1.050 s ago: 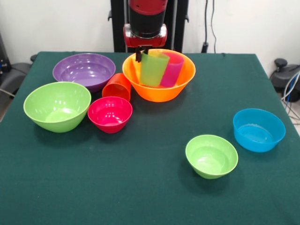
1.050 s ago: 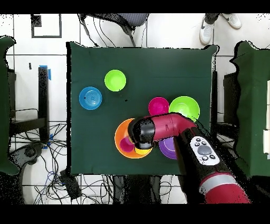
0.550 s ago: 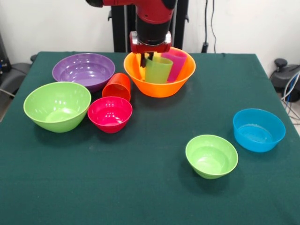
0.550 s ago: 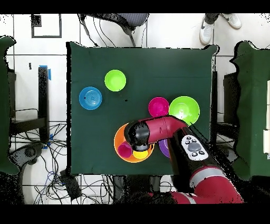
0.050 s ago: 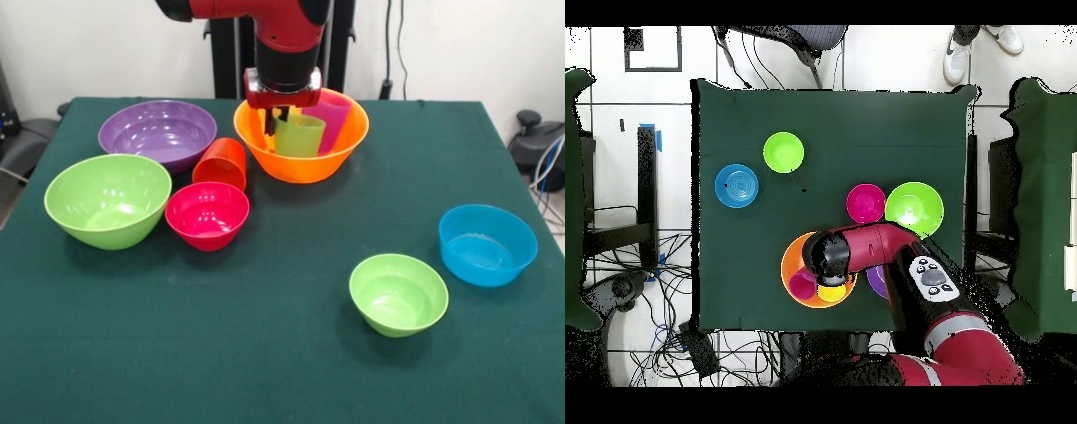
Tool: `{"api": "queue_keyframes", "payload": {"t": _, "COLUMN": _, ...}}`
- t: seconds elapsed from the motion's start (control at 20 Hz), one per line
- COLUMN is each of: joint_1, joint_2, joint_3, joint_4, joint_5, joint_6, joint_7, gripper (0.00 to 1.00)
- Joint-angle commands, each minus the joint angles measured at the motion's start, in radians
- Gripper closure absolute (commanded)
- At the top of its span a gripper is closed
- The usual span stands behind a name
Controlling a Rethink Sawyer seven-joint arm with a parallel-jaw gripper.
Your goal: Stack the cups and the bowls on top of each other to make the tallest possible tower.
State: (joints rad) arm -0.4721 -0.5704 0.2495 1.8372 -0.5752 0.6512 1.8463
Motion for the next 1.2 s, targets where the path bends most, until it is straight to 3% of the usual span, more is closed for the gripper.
{"api": "queue_keyframes", "payload": {"t": 0.05, "joint_1": 0.007, "joint_2": 0.058, "joint_3": 0.008, "joint_4": -0.071, "joint_5": -0.009, "joint_6": -0.038, "joint_7": 0.041, "gripper": 1.00}}
{"api": "queue_keyframes", "payload": {"t": 0.4, "joint_1": 0.011, "joint_2": 0.056, "joint_3": -0.004, "joint_4": -0.087, "joint_5": -0.024, "joint_6": -0.056, "joint_7": 0.051, "gripper": 1.00}}
{"api": "queue_keyframes", "payload": {"t": 0.45, "joint_1": 0.014, "joint_2": 0.057, "joint_3": -0.007, "joint_4": -0.094, "joint_5": -0.029, "joint_6": -0.053, "joint_7": 0.049, "gripper": 0.00}}
{"api": "queue_keyframes", "payload": {"t": 0.9, "joint_1": 0.016, "joint_2": 0.034, "joint_3": 0.008, "joint_4": -0.088, "joint_5": -0.015, "joint_6": -0.050, "joint_7": 0.040, "gripper": 0.00}}
{"api": "queue_keyframes", "payload": {"t": 1.2, "joint_1": 0.009, "joint_2": 0.024, "joint_3": 0.009, "joint_4": -0.063, "joint_5": -0.027, "joint_6": -0.102, "joint_7": 0.050, "gripper": 0.00}}
